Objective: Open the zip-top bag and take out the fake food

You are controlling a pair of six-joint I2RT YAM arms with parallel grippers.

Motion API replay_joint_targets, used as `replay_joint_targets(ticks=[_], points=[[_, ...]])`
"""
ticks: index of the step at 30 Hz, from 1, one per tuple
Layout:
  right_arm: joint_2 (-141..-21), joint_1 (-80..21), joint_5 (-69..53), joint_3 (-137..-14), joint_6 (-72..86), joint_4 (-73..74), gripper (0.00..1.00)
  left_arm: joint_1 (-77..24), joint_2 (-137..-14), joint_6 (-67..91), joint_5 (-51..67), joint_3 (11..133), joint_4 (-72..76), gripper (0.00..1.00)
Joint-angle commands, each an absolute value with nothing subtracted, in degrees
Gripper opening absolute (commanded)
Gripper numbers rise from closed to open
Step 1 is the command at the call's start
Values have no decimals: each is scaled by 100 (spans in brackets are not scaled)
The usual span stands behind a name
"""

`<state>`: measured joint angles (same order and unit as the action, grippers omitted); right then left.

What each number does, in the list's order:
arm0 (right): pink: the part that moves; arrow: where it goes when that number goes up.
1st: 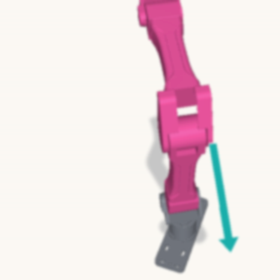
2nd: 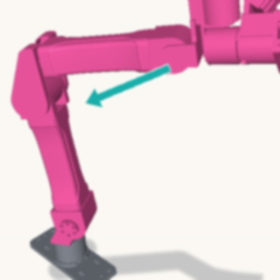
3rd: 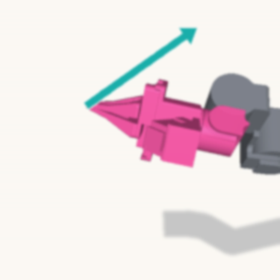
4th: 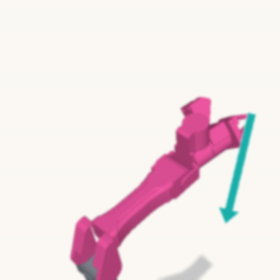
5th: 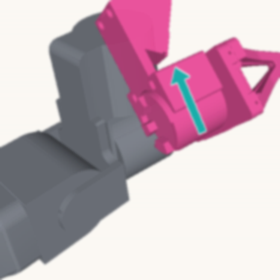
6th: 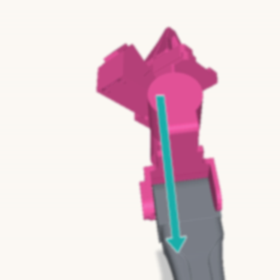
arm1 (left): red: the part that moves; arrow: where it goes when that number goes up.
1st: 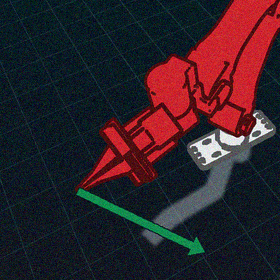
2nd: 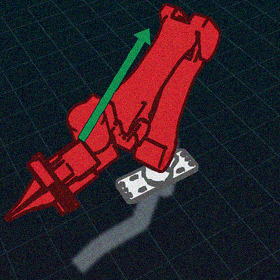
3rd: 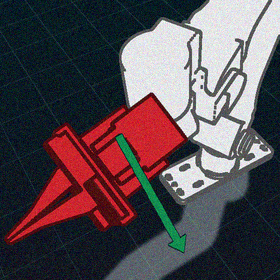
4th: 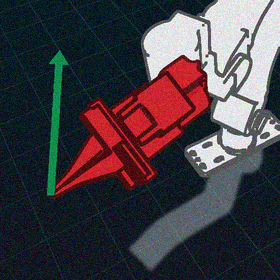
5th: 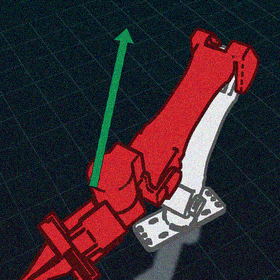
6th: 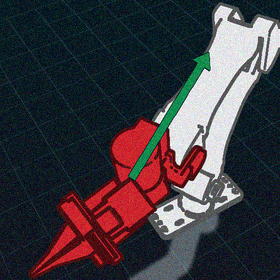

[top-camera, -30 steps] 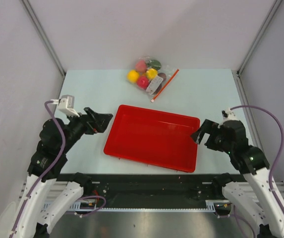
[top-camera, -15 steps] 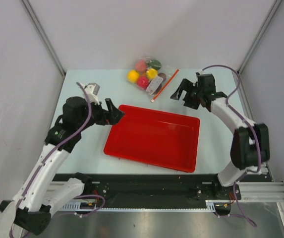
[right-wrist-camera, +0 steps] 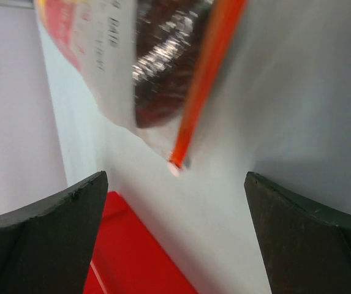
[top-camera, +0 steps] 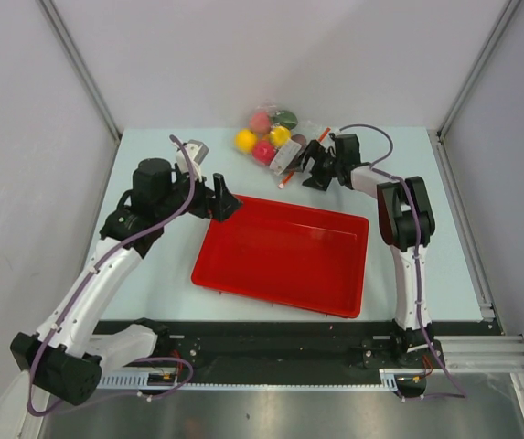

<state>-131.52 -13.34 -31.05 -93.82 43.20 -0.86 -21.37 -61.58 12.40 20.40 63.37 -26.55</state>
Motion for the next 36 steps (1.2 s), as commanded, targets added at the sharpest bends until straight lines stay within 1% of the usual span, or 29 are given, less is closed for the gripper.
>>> replay_joint_targets(ticks=[1, 3, 4, 5, 7, 9, 10, 11, 15, 16, 17, 18, 20, 22, 26, 27, 30, 33, 36], points=[[-13411, -1529, -3279, -9808, 4518, -966, 97, -2162, -6108, 896, 2215, 6661, -2609, 97], [-13587, -1582, -3261, -9844, 4517, -975, 92, -2145, -6214, 992, 2206, 6741, -2663, 96], [-13649, -1599, -3269, -9852, 4552, -1028, 86, -2145, -6249, 1054, 2232, 6776, -2628, 96], [-13702, -1600, -3313, -9835, 4614, -1124, 83, -2153, -6319, 1098, 2337, 6785, -2584, 95], [-13834, -1591, -3419, -9809, 4754, -1274, 73, -2136, -6477, 1247, 2434, 6881, -2540, 92], [-13826, -1556, -3358, -9626, 4860, -1396, 72, -2127, -6828, 1379, 2574, 7109, -2802, 86], [-13816, -1573, -3297, -9563, 4834, -1458, 68, -2136, -6942, 1415, 2653, 7328, -2917, 83], [-13816, -1591, -3270, -9580, 4773, -1442, 66, -2127, -7048, 1432, 2750, 7391, -2988, 79], [-13826, -1652, -3113, -9668, 4544, -1361, 61, -2145, -7093, 1713, 2813, 7392, -2945, 76], [-13799, -1644, -3024, -9511, 4570, -1467, 52, -2145, -7058, 1783, 2804, 7339, -2857, 75], [-13790, -1635, -2971, -9440, 4779, -1598, 48, -2145, -7023, 1862, 2786, 7278, -2778, 75], [-13816, -1617, -3023, -9387, 4894, -1922, 40, -2145, -6944, 2046, 2769, 7147, -2629, 74], [-13860, -1643, -3067, -9369, 5132, -2231, 33, -2145, -6882, 2336, 2786, 6953, -2357, 72], [-13930, -1696, -3102, -9404, 5238, -2460, 24, -2145, -6742, 2565, 2944, 6532, -2093, 71], [-13957, -1775, -3111, -9624, 5396, -2452, 12, -2145, -6601, 3215, 3225, 6056, -1425, 71], [-13948, -1784, -3129, -9633, 5431, -2496, 1, -2145, -6601, 3217, 3243, 6090, -1433, 71], [-13808, -1775, -3155, -9703, 5772, -2321, 0, -2145, -6714, 3103, 3147, 6345, -1713, 73], [-13439, -1828, -3199, -9580, 6273, -2233, 0, -2145, -6960, 3067, 2998, 6495, -1802, 77], [-13132, -1846, -3366, -9685, 6721, -1873, 0, -2144, -7303, 3225, 2831, 6513, -1644, 76]])
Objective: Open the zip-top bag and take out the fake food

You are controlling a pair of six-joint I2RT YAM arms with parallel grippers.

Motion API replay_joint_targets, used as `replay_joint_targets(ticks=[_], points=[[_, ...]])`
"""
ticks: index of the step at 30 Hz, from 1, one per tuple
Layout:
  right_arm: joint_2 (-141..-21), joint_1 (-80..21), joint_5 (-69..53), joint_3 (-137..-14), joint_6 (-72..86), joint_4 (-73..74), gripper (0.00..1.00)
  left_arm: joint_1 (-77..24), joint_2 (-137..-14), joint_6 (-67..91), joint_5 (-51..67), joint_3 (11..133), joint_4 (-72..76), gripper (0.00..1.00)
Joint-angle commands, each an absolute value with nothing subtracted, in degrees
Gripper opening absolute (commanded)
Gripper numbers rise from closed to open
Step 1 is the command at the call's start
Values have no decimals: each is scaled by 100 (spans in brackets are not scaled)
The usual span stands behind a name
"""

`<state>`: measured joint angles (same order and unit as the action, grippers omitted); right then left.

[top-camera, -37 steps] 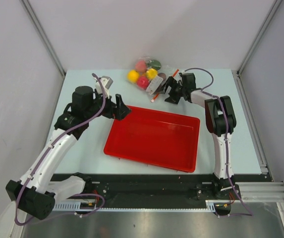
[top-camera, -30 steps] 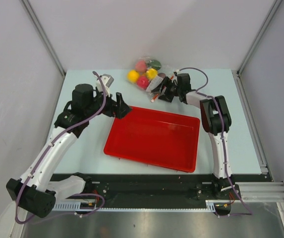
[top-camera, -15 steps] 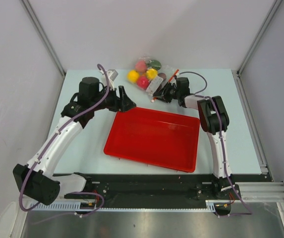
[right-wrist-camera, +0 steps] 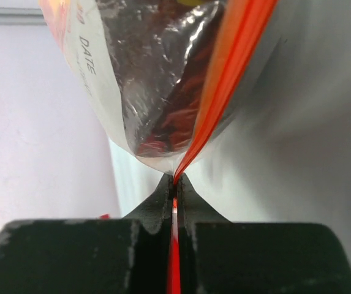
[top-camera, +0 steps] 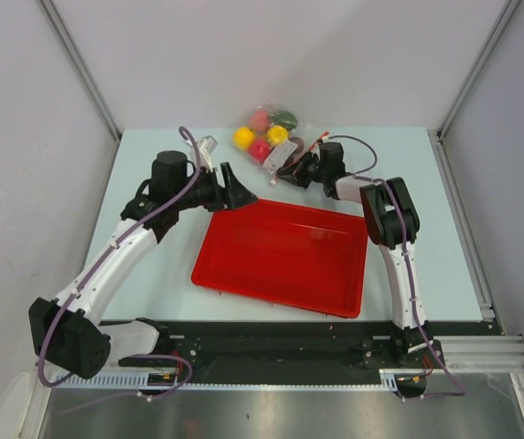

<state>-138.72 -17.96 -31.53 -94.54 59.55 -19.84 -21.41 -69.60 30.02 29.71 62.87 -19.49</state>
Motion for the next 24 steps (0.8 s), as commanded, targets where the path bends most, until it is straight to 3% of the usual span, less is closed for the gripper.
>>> replay_joint_targets(ticks=[1, 10, 24], points=[[-13087, -1846, -3427, -9703, 6880, -1837, 0, -2118, -7391, 3321, 2830, 6495, -1504, 73], [-12841, -1723, -4367, -9545, 7549, -2284, 0, -1864, -8814, 5175, 3507, 6723, 271, 50], [-12876, -1749, -4623, -9000, 8551, -3937, 0, -1503, -10572, 7039, 3428, 7444, 1414, 54]])
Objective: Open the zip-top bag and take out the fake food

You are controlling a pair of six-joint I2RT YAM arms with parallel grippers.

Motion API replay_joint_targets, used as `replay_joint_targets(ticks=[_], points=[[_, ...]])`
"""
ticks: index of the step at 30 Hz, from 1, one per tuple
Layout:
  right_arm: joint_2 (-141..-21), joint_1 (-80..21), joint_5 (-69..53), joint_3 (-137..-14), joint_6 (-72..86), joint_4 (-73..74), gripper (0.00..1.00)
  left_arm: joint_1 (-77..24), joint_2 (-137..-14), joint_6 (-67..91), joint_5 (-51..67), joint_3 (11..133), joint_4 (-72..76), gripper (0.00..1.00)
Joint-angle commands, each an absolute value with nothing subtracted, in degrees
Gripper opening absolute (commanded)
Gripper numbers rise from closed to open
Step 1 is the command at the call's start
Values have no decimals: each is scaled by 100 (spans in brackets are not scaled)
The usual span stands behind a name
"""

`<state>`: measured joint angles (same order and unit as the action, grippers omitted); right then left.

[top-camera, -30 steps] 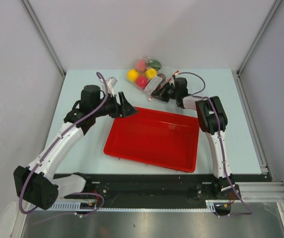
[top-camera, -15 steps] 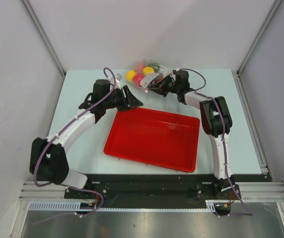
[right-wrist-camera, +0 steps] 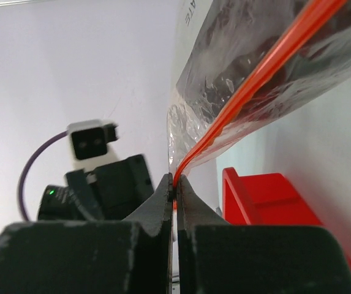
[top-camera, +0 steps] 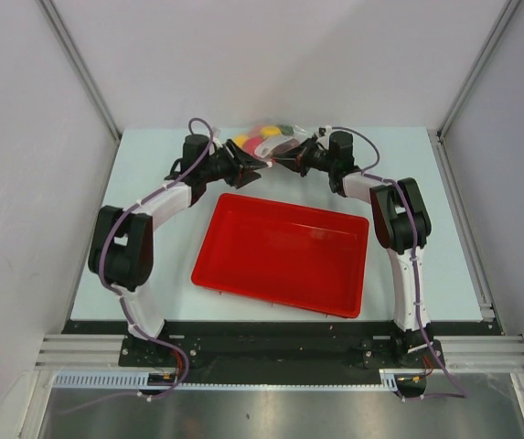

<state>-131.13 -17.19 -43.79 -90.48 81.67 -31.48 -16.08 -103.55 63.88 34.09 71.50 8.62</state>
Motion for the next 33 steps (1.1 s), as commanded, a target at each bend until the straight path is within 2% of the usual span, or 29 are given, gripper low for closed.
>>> replay_joint_targets(ticks=[1, 5, 12, 19, 20, 22, 23, 24, 25, 28, 30, 33], points=[[-12885, -1749, -4640, -9000, 8587, -4059, 0, -1503, -10652, 7136, 3489, 7505, 1406, 54], [-12902, -1749, -4649, -8974, 8622, -4104, 0, -1468, -11143, 7532, 3507, 7768, 1757, 57], [-12929, -1740, -4729, -8930, 8745, -4227, 0, -1424, -11829, 7743, 3595, 8525, 1793, 55], [-12972, -1705, -4772, -8930, 8815, -4254, 0, -1389, -12058, 7857, 3604, 8745, 1881, 32], [-12990, -1705, -4764, -8938, 8833, -4254, 0, -1389, -12067, 7849, 3604, 8754, 1881, 22], [-12981, -1696, -4746, -8938, 8868, -4245, 0, -1380, -12067, 7814, 3630, 8745, 1863, 12], [-12981, -1696, -4755, -8965, 8868, -4210, 0, -1380, -12059, 7796, 3630, 8745, 1855, 0], [-12955, -1696, -4737, -8956, 8868, -4053, 4, -1380, -12050, 7770, 3639, 8745, 1863, 0], [-12868, -1705, -4729, -8921, 8859, -3991, 19, -1389, -12050, 7752, 3656, 8754, 1863, 0], [-12639, -1722, -4623, -8763, 8465, -3448, 42, -1389, -12015, 7734, 3665, 8754, 1863, 0], [-12419, -1766, -4570, -8684, 8245, -3077, 47, -1389, -12006, 7726, 3665, 8763, 1872, 0], [-12357, -1837, -4588, -8666, 8095, -2988, 50, -1406, -11988, 7682, 3647, 8780, 1819, 0]])
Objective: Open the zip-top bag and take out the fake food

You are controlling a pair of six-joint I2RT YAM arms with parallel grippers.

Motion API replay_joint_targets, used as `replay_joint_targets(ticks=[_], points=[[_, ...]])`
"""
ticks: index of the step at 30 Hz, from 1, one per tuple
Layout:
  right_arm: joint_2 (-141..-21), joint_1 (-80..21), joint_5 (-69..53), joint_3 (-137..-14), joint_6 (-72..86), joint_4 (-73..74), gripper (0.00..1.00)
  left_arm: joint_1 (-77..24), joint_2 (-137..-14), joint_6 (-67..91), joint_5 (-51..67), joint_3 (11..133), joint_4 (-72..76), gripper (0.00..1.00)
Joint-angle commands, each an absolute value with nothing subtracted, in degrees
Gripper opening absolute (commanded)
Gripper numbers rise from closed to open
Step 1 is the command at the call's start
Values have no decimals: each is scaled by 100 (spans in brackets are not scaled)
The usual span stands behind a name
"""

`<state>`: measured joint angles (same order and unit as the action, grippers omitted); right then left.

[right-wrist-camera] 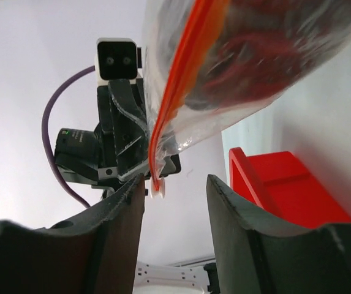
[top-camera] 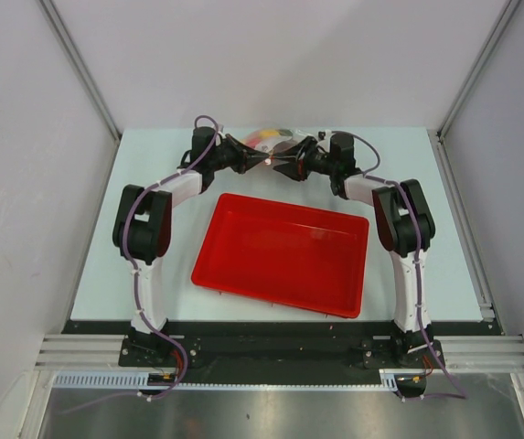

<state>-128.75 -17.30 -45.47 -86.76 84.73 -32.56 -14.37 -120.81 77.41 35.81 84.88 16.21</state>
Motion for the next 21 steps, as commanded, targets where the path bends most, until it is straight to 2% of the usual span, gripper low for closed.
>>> replay_joint_targets(ticks=[1, 8, 15, 21], points=[[-12366, -1846, -4588, -8649, 8112, -2997, 50, -1406, -11988, 7682, 3639, 8780, 1828, 0], [-12428, -1960, -4658, -8622, 8262, -3270, 47, -1450, -11979, 7620, 3639, 8771, 1749, 0], [-12445, -2039, -4641, -8560, 8288, -3366, 31, -1477, -11962, 7620, 3604, 8745, 1714, 0], [-12507, -2004, -4641, -8640, 8244, -3366, 30, -1494, -11918, 7611, 3621, 8684, 1688, 0]])
